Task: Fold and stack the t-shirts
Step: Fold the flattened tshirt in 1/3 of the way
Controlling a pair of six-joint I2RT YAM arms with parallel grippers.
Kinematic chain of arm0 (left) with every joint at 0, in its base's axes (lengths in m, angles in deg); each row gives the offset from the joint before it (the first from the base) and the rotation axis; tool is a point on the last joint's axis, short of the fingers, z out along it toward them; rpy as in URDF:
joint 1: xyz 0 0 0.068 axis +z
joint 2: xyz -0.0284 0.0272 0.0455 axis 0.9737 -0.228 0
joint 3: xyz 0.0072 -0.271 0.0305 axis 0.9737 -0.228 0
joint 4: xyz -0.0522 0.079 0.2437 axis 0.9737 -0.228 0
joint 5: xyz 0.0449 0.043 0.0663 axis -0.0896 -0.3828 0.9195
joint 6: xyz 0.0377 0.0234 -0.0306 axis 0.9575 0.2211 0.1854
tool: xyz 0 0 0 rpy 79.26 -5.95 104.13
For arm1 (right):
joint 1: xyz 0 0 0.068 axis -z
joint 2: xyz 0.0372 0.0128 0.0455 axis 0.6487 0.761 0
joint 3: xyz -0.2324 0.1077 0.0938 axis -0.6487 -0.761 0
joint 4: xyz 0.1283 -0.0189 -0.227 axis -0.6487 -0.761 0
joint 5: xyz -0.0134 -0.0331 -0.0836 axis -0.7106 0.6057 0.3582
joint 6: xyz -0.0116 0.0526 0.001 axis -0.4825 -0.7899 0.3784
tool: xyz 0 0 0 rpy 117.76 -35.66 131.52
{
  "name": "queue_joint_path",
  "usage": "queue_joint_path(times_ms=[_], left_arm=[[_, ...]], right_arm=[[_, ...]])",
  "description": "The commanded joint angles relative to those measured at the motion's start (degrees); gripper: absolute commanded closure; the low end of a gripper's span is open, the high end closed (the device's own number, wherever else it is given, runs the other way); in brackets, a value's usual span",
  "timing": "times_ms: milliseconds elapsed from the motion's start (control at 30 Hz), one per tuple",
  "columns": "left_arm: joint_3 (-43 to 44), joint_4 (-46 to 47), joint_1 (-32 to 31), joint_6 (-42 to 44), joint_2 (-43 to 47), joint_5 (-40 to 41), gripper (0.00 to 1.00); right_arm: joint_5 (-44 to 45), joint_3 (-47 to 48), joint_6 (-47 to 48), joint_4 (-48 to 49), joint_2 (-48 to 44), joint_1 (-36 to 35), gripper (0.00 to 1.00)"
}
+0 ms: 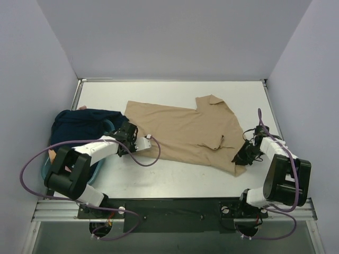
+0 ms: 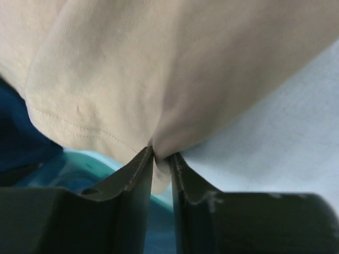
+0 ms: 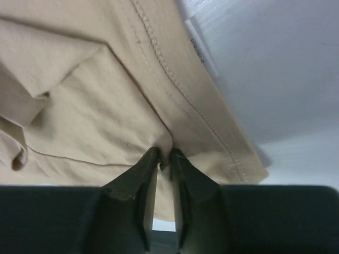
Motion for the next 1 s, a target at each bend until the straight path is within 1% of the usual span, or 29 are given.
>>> queue_joint_path(times_ms=[0,33,100,200,300,367,533,567,600,667,767,833,867,900,933,967], left_arm=[[1.2,4.3,0.1,0.0,-2.0,1.4,0.92],[1.2,3.6,0.1,-0.4,-1.9,1.4,1.00],[0.8,1.7,0.2,-1.0,-0.9,1.6,1.00],[-0.6,-0.7,0.2,-1.9,2.1,1.8,1.00],[-2.0,-5.4,-0.3,-3.1,5.2,-0.6,1.00],[-3.1,-7.5,-1.8,-5.5,8.3,-1.4,1.00],[-5.8,-11.6,-8.9,-10.9,11.6,-1.1,1.00],[-6.0,-11.8,-9.3,-11.7,12.4,-1.2,1.00],[-6.0,-11.9,-9.4,-12.0,12.6,-1.1,1.00],[-6.1,-11.4,-9.2,-12.5,13.0,1.2,1.00],[-6.3,-10.2,-8.8,-11.7,12.8,3.9,1.00],[-6.0,-11.0,-8.6,-11.9,12.8,4.4,1.00],[-5.7,-11.4,-8.7,-12.3,12.9,4.3,1.00],[-5.4,-12.1,-8.7,-12.7,13.2,3.9,1.00],[-5.2,-12.5,-8.7,-13.3,13.6,3.6,1.00],[-5.0,-13.1,-8.7,-13.5,13.7,3.0,1.00]], right_arm=[[-3.6,-0.4,0.1,2.4,1.6,2.5,0.98],[-3.4,-0.2,0.3,2.3,1.4,3.9,1.00],[-2.2,1.0,0.8,2.3,1.1,5.8,1.00],[-0.7,5.0,1.8,1.2,1.8,6.7,1.00],[0.1,8.1,2.6,-0.2,3.8,6.7,1.00],[1.6,9.5,3.2,-0.8,4.8,6.7,1.00],[4.1,11.5,4.7,-2.7,6.3,6.7,1.00],[4.4,11.2,4.7,-2.8,6.2,6.7,0.91],[4.5,11.0,4.7,-2.9,6.1,6.6,0.75],[5.5,10.5,4.7,-3.5,5.0,6.6,0.55],[9.0,9.9,4.0,-4.9,0.5,5.9,0.52],[11.4,7.8,0.9,-5.0,-5.7,5.8,0.47],[11.3,6.2,-0.5,-4.9,-7.4,5.9,0.47],[11.4,5.3,-1.9,-5.0,-10.7,5.9,0.48],[11.5,4.5,-3.9,-5.7,-12.2,5.9,0.51],[11.1,3.9,-4.7,-5.7,-15.9,5.5,0.59]])
